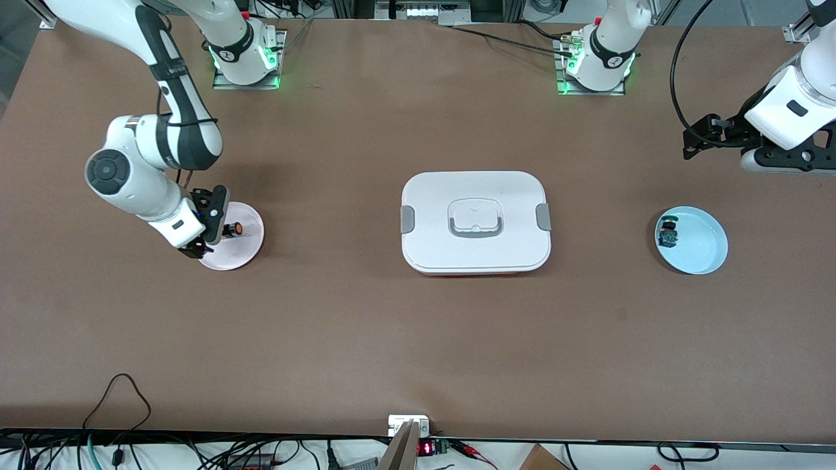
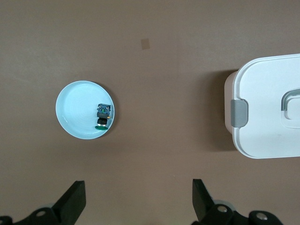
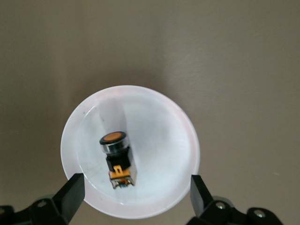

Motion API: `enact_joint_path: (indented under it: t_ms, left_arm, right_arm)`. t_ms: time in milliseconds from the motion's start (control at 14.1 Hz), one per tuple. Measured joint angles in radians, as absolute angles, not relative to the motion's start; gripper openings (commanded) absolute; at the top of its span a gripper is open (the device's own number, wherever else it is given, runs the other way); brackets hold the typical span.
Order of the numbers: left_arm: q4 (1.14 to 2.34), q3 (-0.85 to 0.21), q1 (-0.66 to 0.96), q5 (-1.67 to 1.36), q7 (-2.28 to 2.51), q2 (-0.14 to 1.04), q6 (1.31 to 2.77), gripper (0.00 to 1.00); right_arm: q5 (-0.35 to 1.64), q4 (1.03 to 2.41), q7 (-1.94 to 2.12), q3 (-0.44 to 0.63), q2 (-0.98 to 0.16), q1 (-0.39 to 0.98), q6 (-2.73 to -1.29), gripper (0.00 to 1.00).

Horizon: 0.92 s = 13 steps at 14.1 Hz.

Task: Transfer orange switch to right arm and place
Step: 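Open the right gripper and raise it away from the plate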

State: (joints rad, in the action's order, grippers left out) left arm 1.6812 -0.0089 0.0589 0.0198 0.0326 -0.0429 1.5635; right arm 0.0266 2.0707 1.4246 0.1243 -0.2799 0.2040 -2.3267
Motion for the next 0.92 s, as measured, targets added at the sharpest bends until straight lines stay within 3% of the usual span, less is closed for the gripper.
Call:
enact_joint_path:
  t_ms: [497, 923]
  left_arm:
    - [1.677, -0.009, 0.059, 0.020, 0.033, -0.043, 1.555, 1.00]
    - [1.676, -0.010, 0.060, 0.020, 0.033, -0.042, 1.550, 1.00]
  right_arm:
    - [0.114, 1.832, 1.285, 0.124, -0.239, 0.204, -2.076, 1.00]
    - [0.168, 1.750, 0.779, 0.124, -0.209, 0.209, -1.961, 1.00]
